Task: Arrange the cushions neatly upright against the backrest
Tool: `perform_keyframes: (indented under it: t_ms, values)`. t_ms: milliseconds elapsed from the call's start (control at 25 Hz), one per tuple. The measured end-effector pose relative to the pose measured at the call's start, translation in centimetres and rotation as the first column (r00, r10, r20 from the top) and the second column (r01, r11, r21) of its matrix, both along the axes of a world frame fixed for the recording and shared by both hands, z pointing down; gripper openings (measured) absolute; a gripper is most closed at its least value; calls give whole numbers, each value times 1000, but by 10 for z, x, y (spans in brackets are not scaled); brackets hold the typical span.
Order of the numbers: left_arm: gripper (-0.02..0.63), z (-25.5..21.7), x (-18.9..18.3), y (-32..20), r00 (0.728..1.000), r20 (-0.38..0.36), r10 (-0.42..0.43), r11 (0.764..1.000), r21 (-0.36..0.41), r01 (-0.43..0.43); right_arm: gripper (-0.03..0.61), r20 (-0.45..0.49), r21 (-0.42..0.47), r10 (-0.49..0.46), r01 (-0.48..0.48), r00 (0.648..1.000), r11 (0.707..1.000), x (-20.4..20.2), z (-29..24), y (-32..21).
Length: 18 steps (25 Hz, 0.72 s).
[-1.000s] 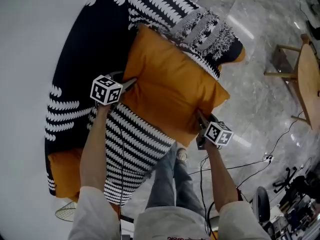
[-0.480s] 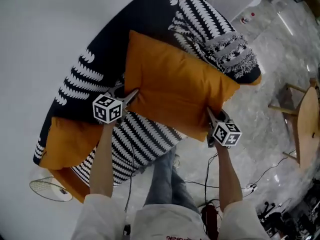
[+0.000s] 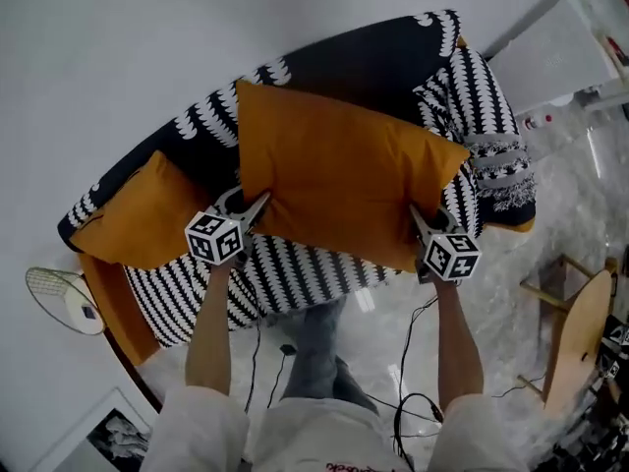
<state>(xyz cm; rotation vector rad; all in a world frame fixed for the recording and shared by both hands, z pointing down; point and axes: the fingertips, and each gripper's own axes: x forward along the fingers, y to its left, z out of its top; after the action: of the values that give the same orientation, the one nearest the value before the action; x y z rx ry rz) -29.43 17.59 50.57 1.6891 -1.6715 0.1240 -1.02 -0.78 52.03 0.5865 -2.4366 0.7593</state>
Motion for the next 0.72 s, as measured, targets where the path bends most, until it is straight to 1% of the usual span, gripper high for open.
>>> perform_keyframes:
  t_ms: [80, 160, 360, 480, 600, 680, 720]
  values:
    - [178, -3, -8, 22, 996, -8, -86, 996, 16, 86, 166, 3, 31, -75, 75, 997, 997, -26, -11, -4]
    - [178, -5, -16, 40, 985, -19, -170, 985, 33, 171, 167, 4, 70, -152, 151, 988, 986, -55, -20, -12]
    - [181, -2, -31, 84, 941, -41, -336, 940, 44, 338, 170, -14, 140, -322, 321, 947, 937, -123, -32, -13]
    - [181, -1, -37, 99, 913, -51, -406, 911, 54, 408, 172, -19, 161, -390, 388, 921, 908, -157, -29, -17]
    - [184, 3, -45, 108, 886, -62, -459, 884, 65, 462, 176, -32, 170, -433, 432, 901, 886, -188, -20, -21]
    - [189, 8, -53, 109, 878, -63, -475, 875, 66, 479, 181, -38, 166, -444, 444, 895, 881, -205, -10, -27]
    - [192, 11, -55, 107, 878, -62, -475, 876, 60, 478, 184, -42, 160, -447, 447, 894, 880, -211, -4, -30]
